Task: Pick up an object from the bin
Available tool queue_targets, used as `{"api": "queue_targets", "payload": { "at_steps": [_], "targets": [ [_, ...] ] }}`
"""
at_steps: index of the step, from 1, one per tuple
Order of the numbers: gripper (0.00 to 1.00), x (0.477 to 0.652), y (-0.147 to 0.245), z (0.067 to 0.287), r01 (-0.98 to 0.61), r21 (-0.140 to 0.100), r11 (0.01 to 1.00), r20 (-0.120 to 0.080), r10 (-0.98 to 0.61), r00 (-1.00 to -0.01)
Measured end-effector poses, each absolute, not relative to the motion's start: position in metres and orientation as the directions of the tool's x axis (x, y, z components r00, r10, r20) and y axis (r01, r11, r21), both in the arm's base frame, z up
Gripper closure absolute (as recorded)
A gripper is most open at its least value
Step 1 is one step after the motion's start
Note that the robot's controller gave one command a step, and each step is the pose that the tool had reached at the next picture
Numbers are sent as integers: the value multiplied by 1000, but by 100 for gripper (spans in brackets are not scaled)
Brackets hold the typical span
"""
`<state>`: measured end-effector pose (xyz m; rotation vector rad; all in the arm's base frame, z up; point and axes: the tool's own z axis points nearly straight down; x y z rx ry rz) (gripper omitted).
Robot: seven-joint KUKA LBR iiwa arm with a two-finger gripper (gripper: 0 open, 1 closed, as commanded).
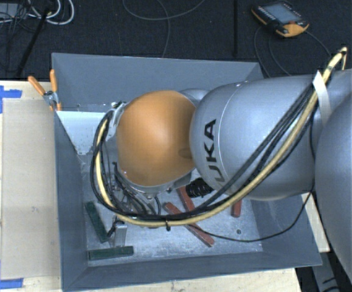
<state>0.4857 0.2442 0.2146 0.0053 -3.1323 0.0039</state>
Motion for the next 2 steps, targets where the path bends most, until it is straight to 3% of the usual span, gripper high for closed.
{"api": "queue_targets", "payload": {
  "at_steps": [1,2],
  "targets": [
    [0,488,243,219,1,0,1000,2,1,-1000],
    [0,488,228,169,-2,2,1000,-3,-2,-1000]
  ]
}}
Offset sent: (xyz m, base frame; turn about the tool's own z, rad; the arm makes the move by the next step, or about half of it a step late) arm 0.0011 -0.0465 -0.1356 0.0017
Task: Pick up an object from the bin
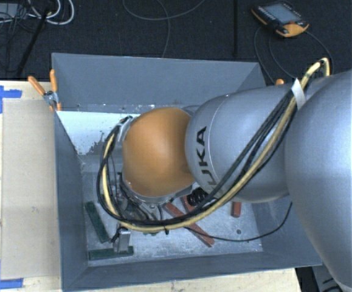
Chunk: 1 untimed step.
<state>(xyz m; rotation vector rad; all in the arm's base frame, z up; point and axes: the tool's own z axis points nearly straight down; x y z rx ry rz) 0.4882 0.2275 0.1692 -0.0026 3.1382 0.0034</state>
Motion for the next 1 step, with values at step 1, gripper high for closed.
{"api": "queue_targets", "payload": {
  "at_steps": [1],
  "targets": [
    [0,518,185,141,116,-1,993,4,116,-993]
  ]
}}
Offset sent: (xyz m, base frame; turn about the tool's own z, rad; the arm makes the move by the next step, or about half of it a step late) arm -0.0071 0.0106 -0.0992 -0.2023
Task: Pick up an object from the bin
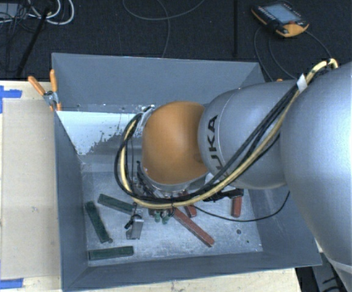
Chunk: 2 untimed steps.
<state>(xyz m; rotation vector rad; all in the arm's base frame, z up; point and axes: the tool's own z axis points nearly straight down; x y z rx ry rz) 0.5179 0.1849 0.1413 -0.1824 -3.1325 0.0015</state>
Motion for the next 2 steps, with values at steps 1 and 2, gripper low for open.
{"api": "queue_targets", "payload": {
  "at_steps": [1,2],
  "targets": [
    [0,509,197,110,2,-3,1000,-2,2,-1000],
    [0,512,213,91,-208,2,978,4,-208,-978]
  ]
}}
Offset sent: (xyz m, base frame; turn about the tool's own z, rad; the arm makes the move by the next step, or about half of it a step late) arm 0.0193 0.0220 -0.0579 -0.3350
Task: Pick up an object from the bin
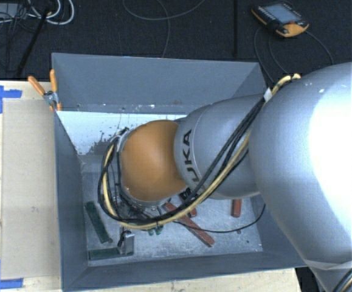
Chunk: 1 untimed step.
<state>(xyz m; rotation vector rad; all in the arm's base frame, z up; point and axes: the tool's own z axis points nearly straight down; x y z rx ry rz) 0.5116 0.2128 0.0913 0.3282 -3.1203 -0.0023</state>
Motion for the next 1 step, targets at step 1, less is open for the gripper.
{"api": "queue_targets", "payload": {
  "at_steps": [1],
  "targets": [
    [0,507,225,83,-322,-1,947,1,-322,-947]
  ]
}}
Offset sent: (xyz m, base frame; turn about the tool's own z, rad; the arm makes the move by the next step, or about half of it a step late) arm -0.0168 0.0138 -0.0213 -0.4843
